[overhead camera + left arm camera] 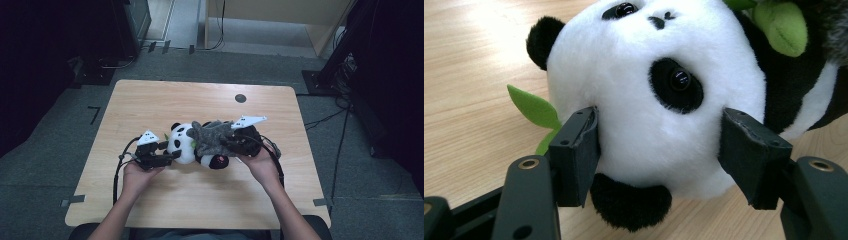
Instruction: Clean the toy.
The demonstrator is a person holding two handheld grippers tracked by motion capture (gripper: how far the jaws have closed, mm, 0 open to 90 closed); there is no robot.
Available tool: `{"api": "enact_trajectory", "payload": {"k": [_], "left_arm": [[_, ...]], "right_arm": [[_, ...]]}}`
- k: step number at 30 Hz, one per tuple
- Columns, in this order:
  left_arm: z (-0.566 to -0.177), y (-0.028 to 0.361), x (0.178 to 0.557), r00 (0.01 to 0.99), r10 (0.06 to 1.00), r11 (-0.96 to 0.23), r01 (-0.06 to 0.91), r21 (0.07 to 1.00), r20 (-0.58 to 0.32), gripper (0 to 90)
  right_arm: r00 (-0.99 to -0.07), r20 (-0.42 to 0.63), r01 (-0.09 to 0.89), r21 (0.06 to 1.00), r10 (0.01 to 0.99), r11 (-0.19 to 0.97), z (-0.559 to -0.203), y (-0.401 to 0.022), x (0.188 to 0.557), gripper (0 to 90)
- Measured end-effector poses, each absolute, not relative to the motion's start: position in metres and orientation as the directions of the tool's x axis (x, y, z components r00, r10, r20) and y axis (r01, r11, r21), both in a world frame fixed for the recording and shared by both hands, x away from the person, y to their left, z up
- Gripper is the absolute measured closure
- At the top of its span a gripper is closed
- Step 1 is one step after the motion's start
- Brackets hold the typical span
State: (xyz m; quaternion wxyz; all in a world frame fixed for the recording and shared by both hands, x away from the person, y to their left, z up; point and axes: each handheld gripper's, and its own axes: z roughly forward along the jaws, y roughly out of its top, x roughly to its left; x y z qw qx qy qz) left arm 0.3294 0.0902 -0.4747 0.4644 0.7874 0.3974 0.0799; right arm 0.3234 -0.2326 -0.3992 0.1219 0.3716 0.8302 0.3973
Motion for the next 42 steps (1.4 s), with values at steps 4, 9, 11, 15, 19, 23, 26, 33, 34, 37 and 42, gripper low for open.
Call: {"api": "enact_trajectory", "payload": {"k": [4,9,11,15,19,23,26,33,34,37,42], "left_arm": [[-0.475,0.09,0.33,0.672,0.699,-0.252,0.553,0.794,-0.246,34.4],[-0.475,0.09,0.33,0.674,0.699,-0.257,0.55,0.795,-0.24,34.5],[-0.475,0.089,0.329,0.673,0.702,-0.259,0.547,0.796,-0.234,34.4],[-0.475,0.089,0.329,0.674,0.702,-0.261,0.546,0.796,-0.232,34.4],[-0.475,0.09,0.329,0.673,0.701,-0.259,0.548,0.796,-0.236,34.4],[-0.476,0.09,0.329,0.672,0.702,-0.257,0.547,0.797,-0.235,34.4],[-0.476,0.09,0.329,0.672,0.701,-0.255,0.547,0.797,-0.237,34.4],[-0.476,0.09,0.329,0.671,0.702,-0.253,0.547,0.798,-0.238,34.4],[-0.476,0.09,0.329,0.671,0.702,-0.253,0.547,0.798,-0.238,34.4],[-0.476,0.09,0.329,0.671,0.702,-0.253,0.548,0.798,-0.239,34.4],[-0.476,0.091,0.33,0.671,0.702,-0.252,0.549,0.797,-0.24,34.4]], "right_arm": [[-0.688,0.107,0.537,0.741,0.718,0.403,-0.407,-0.238,0.324,79.2],[-0.68,0.13,0.551,0.74,0.721,0.386,-0.418,-0.248,0.324,79.2],[-0.672,0.132,0.561,0.734,0.729,0.384,-0.42,-0.251,0.324,79.1],[-0.663,0.136,0.571,0.728,0.736,0.379,-0.425,-0.256,0.324,79.1],[-0.659,0.141,0.578,0.724,0.739,0.378,-0.432,-0.263,0.325,79.0],[-0.636,0.152,0.604,0.708,0.757,0.365,-0.44,-0.271,0.33,78.6],[-0.62,0.157,0.622,0.695,0.769,0.359,-0.445,-0.275,0.334,78.9],[-0.608,0.161,0.642,0.675,0.778,0.362,-0.452,-0.281,0.34,79.4],[-0.602,0.163,0.65,0.669,0.782,0.36,-0.453,-0.282,0.34,79.4],[-0.583,0.177,0.676,0.647,0.793,0.352,-0.457,-0.287,0.345,79.6],[-0.564,0.185,0.693,0.636,0.805,0.339,-0.46,-0.292,0.349,79.8]]}}
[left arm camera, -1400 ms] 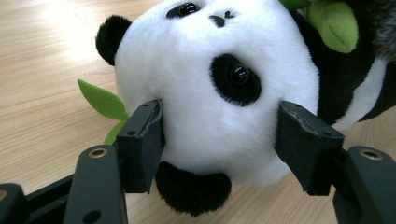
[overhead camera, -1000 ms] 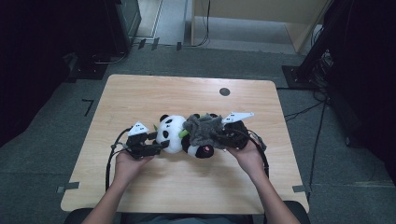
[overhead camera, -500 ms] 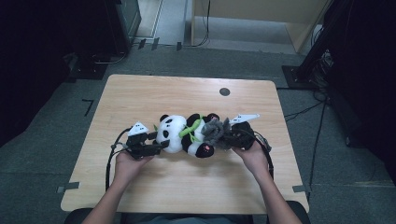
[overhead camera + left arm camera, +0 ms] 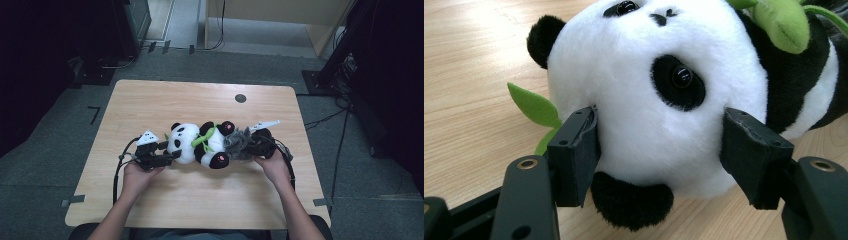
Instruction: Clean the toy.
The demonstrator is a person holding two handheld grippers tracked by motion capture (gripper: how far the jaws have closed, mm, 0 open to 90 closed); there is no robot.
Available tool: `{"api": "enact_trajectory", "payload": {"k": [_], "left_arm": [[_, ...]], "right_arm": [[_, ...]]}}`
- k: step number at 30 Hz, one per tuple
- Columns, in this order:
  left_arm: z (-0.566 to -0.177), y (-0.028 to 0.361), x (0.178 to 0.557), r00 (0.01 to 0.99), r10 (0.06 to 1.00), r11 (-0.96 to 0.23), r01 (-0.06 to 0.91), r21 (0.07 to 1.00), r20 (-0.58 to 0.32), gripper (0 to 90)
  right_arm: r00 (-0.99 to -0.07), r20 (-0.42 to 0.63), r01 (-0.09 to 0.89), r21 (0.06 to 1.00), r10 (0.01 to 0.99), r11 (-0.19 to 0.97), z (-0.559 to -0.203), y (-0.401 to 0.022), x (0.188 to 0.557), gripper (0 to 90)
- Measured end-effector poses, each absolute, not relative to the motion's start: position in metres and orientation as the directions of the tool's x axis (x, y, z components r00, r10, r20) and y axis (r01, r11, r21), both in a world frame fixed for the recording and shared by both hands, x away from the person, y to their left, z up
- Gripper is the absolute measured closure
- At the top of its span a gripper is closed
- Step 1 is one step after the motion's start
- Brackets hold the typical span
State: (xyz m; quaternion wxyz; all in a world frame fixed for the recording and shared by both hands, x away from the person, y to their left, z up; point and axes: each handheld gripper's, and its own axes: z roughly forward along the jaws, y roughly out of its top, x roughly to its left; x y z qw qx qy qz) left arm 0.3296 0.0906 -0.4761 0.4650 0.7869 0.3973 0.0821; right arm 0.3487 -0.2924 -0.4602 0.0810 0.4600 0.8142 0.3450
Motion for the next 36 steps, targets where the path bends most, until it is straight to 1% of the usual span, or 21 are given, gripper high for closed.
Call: {"api": "enact_trajectory", "payload": {"k": [3,6,14,18,19,25,30,36], "left_arm": [[-0.476,0.091,0.33,0.67,0.703,-0.252,0.549,0.797,-0.239,34.4],[-0.476,0.091,0.33,0.67,0.703,-0.256,0.549,0.796,-0.237,34.4],[-0.476,0.09,0.329,0.67,0.704,-0.256,0.549,0.796,-0.235,34.4],[-0.477,0.09,0.329,0.67,0.704,-0.256,0.549,0.796,-0.235,34.4],[-0.477,0.09,0.329,0.67,0.704,-0.257,0.548,0.796,-0.235,34.3],[-0.476,0.089,0.329,0.667,0.707,-0.251,0.55,0.797,-0.237,34.4],[-0.475,0.088,0.327,0.665,0.711,-0.259,0.548,0.795,-0.227,34.6],[-0.475,0.087,0.324,0.662,0.716,-0.261,0.547,0.795,-0.22,34.5]], "right_arm": [[-0.556,0.211,0.7,0.639,0.804,0.317,-0.458,-0.296,0.348,79.9],[-0.584,0.22,0.668,0.678,0.781,0.308,-0.448,-0.298,0.342,80.5],[-0.614,0.221,0.621,0.728,0.758,0.29,-0.424,-0.294,0.332,81.3],[-0.629,0.214,0.6,0.744,0.747,0.292,-0.415,-0.289,0.328,81.8],[-0.636,0.209,0.587,0.756,0.743,0.29,-0.407,-0.286,0.326,82.0],[-0.652,0.193,0.553,0.783,0.733,0.286,-0.387,-0.276,0.321,82.8],[-0.667,0.195,0.529,0.804,0.719,0.273,-0.375,-0.265,0.319,82.8],[-0.686,0.188,0.514,0.809,0.703,0.285,-0.375,-0.249,0.325,82.6]]}}
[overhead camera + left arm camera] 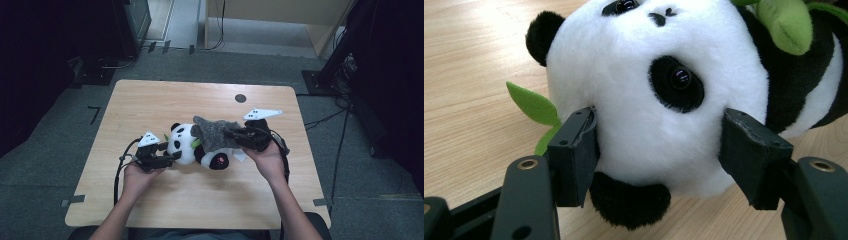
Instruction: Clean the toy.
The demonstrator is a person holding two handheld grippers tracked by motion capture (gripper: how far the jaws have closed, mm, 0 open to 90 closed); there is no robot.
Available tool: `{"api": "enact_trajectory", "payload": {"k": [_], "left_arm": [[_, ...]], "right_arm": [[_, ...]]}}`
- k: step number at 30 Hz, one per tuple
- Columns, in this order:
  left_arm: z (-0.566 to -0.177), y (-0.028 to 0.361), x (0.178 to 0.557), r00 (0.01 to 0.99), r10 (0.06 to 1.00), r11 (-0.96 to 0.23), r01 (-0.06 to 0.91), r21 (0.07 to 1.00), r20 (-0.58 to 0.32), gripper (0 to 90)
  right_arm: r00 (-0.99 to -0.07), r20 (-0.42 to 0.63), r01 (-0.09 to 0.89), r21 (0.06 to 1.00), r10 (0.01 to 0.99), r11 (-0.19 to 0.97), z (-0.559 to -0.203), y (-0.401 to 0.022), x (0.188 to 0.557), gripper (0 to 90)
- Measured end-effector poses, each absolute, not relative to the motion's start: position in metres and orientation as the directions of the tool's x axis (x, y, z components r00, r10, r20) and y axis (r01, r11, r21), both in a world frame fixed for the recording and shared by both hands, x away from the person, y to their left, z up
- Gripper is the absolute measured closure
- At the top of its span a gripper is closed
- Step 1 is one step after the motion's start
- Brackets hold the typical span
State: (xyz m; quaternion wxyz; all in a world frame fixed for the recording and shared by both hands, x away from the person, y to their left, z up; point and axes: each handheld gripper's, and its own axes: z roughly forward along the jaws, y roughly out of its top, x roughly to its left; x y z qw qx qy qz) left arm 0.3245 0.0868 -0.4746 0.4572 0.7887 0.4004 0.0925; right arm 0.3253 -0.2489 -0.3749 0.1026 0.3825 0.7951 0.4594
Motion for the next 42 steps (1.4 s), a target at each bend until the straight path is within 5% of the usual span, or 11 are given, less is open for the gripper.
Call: {"api": "enact_trajectory", "payload": {"k": [10,21,42], "left_arm": [[-0.477,0.088,0.326,0.669,0.709,-0.26,0.543,0.798,-0.224,32.8],[-0.482,0.086,0.332,0.681,0.694,-0.26,0.541,0.8,-0.234,18.0],[-0.481,0.087,0.335,0.693,0.682,-0.282,0.543,0.791,-0.234,21.7]], "right_arm": [[-0.692,0.205,0.546,0.776,0.693,0.316,-0.402,-0.238,0.335,81.6],[-0.7,0.164,0.526,0.777,0.695,0.347,-0.413,-0.235,0.334,79.6],[-0.634,0.195,0.609,0.722,0.748,0.327,-0.427,-0.271,0.329,81.1]]}}
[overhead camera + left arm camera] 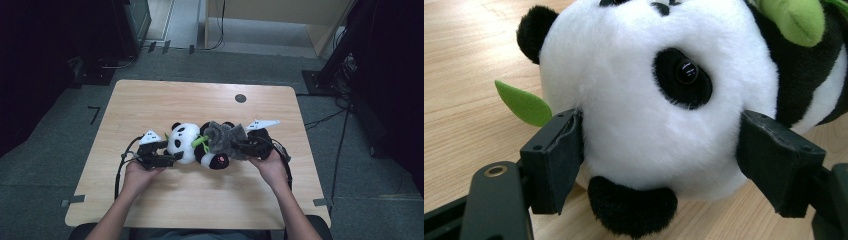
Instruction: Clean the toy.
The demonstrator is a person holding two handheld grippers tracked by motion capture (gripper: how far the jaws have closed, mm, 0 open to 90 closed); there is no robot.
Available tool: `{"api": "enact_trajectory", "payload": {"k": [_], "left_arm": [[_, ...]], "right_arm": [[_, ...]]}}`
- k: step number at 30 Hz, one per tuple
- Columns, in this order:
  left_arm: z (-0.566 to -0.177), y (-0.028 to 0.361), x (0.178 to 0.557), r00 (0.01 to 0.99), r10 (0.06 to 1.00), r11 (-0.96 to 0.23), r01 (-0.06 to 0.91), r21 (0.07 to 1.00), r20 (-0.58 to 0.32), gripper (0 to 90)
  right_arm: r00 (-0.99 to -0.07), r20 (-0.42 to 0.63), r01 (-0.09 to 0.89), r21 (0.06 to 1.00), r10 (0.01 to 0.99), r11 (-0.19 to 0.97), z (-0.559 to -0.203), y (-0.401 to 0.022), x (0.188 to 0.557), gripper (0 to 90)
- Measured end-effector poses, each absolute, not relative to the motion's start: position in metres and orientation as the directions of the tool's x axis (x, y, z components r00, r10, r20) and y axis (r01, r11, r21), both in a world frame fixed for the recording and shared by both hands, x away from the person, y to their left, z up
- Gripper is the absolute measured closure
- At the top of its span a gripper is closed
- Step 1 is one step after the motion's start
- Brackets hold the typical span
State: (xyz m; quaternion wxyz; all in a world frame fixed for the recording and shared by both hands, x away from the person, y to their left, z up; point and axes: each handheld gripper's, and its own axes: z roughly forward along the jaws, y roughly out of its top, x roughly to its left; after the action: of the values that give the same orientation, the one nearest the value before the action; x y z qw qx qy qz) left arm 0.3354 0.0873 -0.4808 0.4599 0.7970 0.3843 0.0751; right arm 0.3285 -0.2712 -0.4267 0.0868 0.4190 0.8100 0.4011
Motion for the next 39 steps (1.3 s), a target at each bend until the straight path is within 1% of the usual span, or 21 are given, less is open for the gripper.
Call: {"api": "enact_trajectory", "payload": {"k": [11,14,15,17,19,22,26,30,31,35,37,38,39], "left_arm": [[-0.481,0.089,0.338,0.697,0.676,-0.274,0.539,0.796,-0.239,21.7],[-0.48,0.089,0.338,0.7,0.673,-0.279,0.54,0.794,-0.239,22.6],[-0.479,0.089,0.337,0.702,0.672,-0.283,0.539,0.793,-0.237,24.6],[-0.478,0.089,0.337,0.705,0.67,-0.291,0.538,0.791,-0.233,25.6],[-0.477,0.089,0.337,0.705,0.67,-0.292,0.538,0.79,-0.232,29.0],[-0.477,0.09,0.337,0.704,0.67,-0.288,0.541,0.79,-0.238,31.2],[-0.476,0.089,0.337,0.7,0.672,-0.285,0.545,0.788,-0.24,31.9],[-0.477,0.088,0.337,0.701,0.671,-0.282,0.543,0.791,-0.242,32.0],[-0.477,0.088,0.337,0.699,0.673,-0.281,0.544,0.791,-0.241,32.0],[-0.476,0.087,0.336,0.696,0.676,-0.28,0.546,0.789,-0.242,32.0],[-0.476,0.087,0.337,0.695,0.676,-0.277,0.547,0.79,-0.244,32.2],[-0.476,0.087,0.337,0.695,0.675,-0.277,0.548,0.79,-0.245,32.2],[-0.476,0.088,0.337,0.696,0.675,-0.278,0.547,0.79,-0.244,32.3]], "right_arm": [[-0.593,0.197,0.647,0.694,0.781,0.316,-0.434,-0.289,0.326,81.2],[-0.589,0.207,0.647,0.7,0.781,0.302,-0.432,-0.292,0.326,81.5],[-0.59,0.223,0.642,0.712,0.776,0.283,-0.427,-0.295,0.323,81.8],[-0.593,0.222,0.635,0.72,0.774,0.28,-0.423,-0.296,0.321,81.8],[-0.606,0.215,0.612,0.741,0.766,0.276,-0.414,-0.297,0.316,81.9],[-0.619,0.208,0.584,0.767,0.757,0.267,-0.4,-0.295,0.311,82.0],[-0.65,0.188,0.538,0.798,0.736,0.272,-0.379,-0.281,0.305,82.2],[-0.666,0.182,0.521,0.808,0.723,0.276,-0.37,-0.271,0.304,82.2],[-0.678,0.181,0.513,0.811,0.712,0.282,-0.363,-0.263,0.306,82.1],[-0.693,0.189,0.508,0.813,0.696,0.285,-0.358,-0.25,0.308,82.1],[-0.706,0.179,0.505,0.805,0.685,0.31,-0.358,-0.232,0.312,82.1],[-0.706,0.179,0.505,0.805,0.685,0.31,-0.358,-0.232,0.312,82.1],[-0.717,0.162,0.5,0.797,0.678,0.338,-0.361,-0.221,0.315,82.1]]}}
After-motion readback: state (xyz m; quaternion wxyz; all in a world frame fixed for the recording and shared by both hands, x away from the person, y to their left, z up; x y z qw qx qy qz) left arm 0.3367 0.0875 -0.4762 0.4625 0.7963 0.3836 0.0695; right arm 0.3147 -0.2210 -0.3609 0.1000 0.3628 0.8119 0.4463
